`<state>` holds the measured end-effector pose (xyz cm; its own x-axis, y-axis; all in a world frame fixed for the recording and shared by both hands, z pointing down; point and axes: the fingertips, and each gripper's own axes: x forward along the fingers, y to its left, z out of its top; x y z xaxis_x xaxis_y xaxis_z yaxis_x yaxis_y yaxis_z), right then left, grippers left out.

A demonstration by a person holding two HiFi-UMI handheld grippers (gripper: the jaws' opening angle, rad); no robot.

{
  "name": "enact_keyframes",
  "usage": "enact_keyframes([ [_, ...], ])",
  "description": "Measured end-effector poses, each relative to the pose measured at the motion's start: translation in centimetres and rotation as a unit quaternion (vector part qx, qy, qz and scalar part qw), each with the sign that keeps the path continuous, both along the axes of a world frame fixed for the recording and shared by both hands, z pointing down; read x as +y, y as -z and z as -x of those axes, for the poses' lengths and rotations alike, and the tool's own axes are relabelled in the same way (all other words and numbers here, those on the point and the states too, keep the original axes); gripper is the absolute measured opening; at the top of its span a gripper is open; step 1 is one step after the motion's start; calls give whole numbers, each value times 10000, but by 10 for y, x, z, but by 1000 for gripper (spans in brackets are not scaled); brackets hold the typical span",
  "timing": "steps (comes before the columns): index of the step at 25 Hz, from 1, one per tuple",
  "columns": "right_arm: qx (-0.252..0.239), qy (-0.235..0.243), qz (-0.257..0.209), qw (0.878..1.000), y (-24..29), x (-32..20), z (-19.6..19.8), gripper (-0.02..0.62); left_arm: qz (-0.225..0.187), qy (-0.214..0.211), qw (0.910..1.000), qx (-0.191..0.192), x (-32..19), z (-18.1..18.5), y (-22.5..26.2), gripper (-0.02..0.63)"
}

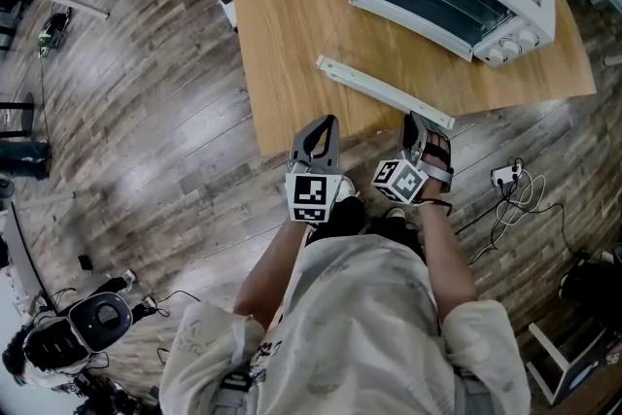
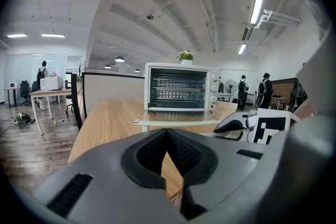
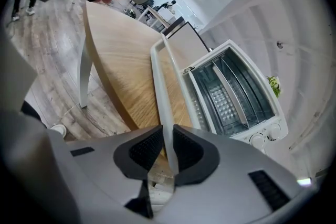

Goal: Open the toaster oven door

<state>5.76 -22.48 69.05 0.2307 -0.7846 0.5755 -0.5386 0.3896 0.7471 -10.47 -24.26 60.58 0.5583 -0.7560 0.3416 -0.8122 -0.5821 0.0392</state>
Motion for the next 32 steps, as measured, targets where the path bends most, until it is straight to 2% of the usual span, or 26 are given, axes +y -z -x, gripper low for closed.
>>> enact_keyframes([
  [4, -299, -113, -2, 9995, -1, 2, 0, 78, -36, -1, 10000, -12, -1, 0, 2, 14],
  [9, -1194, -401, 117, 9920, -3, 13, 1, 84, -104, -10, 9999, -56, -4, 0, 6, 14],
  [14, -2452, -714, 219, 9666, 4, 32, 2, 80, -161, -32, 9999, -49, -4, -7, 12, 14],
  [17, -2954, -808, 190, 9517, 12, 41, -2, 75, -204, -57, 9998, -32, -3, -16, 17, 14],
  [23, -3450, -899, -142, 9342, 46, 50, -23, 69, -277, -63, 9996, -21, -1, -31, 29, 14],
  [32, -3758, -1059, -1022, 9150, 130, 60, -93, 67, -424, -5, 9991, 91, 10, -61, 69, 14],
])
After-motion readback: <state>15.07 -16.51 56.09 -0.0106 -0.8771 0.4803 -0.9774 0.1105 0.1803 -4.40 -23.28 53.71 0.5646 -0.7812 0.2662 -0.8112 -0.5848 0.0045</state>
